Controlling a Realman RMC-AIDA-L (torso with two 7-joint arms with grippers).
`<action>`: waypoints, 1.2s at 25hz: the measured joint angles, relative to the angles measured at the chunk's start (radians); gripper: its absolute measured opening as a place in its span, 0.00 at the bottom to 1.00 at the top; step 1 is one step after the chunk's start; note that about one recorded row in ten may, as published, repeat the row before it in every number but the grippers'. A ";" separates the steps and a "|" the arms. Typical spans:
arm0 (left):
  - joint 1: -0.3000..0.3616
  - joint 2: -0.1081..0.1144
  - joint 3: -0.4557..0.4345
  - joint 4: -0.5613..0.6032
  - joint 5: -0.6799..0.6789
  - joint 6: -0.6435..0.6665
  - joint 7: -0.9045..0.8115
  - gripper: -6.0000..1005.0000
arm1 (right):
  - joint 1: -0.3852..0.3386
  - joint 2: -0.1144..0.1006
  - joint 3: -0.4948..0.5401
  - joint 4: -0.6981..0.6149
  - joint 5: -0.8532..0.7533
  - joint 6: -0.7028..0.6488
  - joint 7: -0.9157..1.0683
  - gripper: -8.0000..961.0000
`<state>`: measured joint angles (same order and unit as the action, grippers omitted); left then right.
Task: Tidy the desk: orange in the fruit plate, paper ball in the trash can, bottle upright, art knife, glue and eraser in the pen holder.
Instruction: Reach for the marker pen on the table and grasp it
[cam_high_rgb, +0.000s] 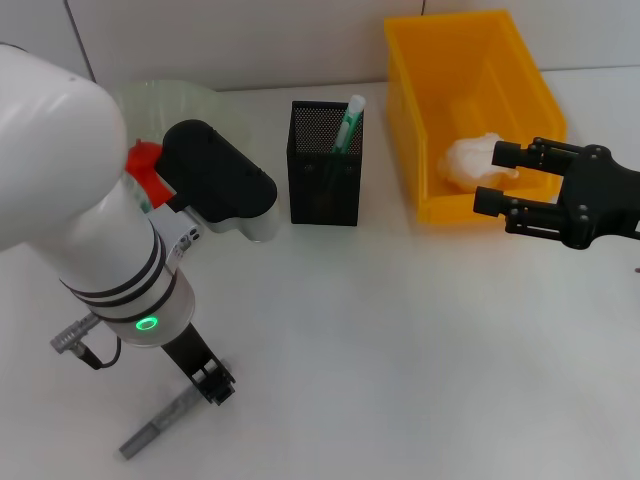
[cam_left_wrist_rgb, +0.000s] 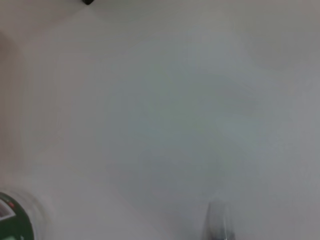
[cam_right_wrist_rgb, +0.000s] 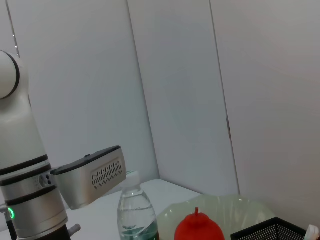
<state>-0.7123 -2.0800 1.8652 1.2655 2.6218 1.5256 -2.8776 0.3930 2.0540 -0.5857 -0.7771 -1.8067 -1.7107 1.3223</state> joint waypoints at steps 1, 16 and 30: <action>0.000 0.000 0.000 0.000 0.000 0.000 0.000 0.39 | 0.000 0.000 0.001 0.000 0.000 0.000 0.000 0.75; -0.004 0.000 0.008 0.000 -0.009 0.002 0.000 0.37 | -0.005 0.006 0.008 -0.005 0.000 -0.001 0.000 0.75; -0.005 0.000 0.013 -0.002 -0.009 0.000 0.000 0.31 | -0.004 0.006 0.009 -0.006 0.001 -0.010 0.000 0.75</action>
<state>-0.7177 -2.0800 1.8780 1.2639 2.6123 1.5259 -2.8777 0.3892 2.0602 -0.5767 -0.7826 -1.8054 -1.7206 1.3223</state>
